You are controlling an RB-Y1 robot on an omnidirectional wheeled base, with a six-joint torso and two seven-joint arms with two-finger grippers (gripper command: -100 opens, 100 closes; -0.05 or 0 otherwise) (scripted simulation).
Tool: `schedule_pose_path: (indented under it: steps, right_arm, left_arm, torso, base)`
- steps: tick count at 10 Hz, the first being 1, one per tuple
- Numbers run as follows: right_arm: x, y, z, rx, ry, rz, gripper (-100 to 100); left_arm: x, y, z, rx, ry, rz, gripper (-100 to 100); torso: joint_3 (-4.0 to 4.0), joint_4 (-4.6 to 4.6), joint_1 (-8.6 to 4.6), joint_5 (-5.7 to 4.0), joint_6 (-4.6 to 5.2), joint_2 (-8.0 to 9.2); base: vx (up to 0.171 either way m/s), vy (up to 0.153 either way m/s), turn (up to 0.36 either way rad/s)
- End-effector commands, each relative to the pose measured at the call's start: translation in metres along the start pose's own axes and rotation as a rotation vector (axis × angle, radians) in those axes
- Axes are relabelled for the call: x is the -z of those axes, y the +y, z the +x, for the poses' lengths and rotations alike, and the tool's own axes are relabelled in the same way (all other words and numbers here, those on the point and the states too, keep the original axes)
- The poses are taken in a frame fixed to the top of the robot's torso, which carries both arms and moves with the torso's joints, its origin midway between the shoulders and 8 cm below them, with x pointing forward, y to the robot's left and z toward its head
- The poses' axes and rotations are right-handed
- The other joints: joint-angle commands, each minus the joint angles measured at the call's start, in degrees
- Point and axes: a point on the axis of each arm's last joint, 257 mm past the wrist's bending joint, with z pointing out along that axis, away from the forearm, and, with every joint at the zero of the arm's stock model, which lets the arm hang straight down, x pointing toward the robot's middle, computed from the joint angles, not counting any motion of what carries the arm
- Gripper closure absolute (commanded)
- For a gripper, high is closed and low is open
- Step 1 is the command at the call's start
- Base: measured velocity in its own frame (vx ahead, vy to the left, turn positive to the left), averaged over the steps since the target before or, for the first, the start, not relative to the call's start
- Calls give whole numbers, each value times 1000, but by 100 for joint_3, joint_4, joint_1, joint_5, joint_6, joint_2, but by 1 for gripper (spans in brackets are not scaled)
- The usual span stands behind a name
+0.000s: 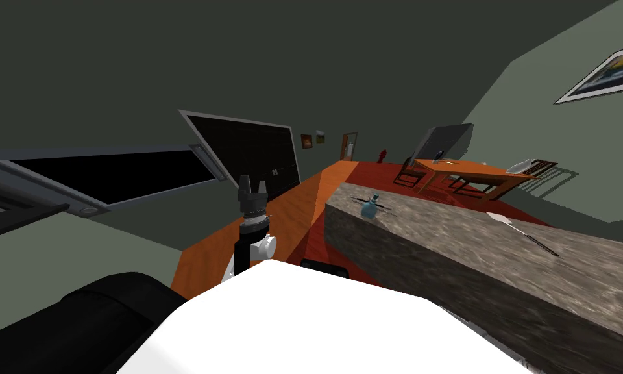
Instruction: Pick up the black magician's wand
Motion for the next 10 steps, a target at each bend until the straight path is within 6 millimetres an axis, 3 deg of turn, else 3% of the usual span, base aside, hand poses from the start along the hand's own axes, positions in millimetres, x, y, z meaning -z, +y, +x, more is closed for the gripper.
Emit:
schedule_pose_path:
  steps: [1,2,6,9,10]
  right_arm:
    - [19,-20,6,28,56,35,-100]
    - [31,-30,17,48,109,49,-100]
    - [84,-73,27,124,261,132,-100]
    - [111,-94,22,175,336,171,-100]
    - [131,-107,23,203,388,199,-100]
  left_arm:
    - [0,0,0,0,0,0,0]
    - [0,0,0,0,0,0,0]
    - [0,0,0,0,0,0,0]
    - [0,0,0,0,0,0,0]
    - [0,0,0,0,0,0,0]
  torso:
    - [0,0,0,0,0,0]
    - [-1,0,-4,0,4,-1]
    - [-6,-2,-9,-2,4,-10]
    - [-11,-4,-9,-2,-1,-20]
    - [-10,-4,-12,-3,4,-16]
  base:
    - [34,61,86]
    - [59,63,165]
    - [61,46,171]
    - [74,35,132]
    - [76,40,245]
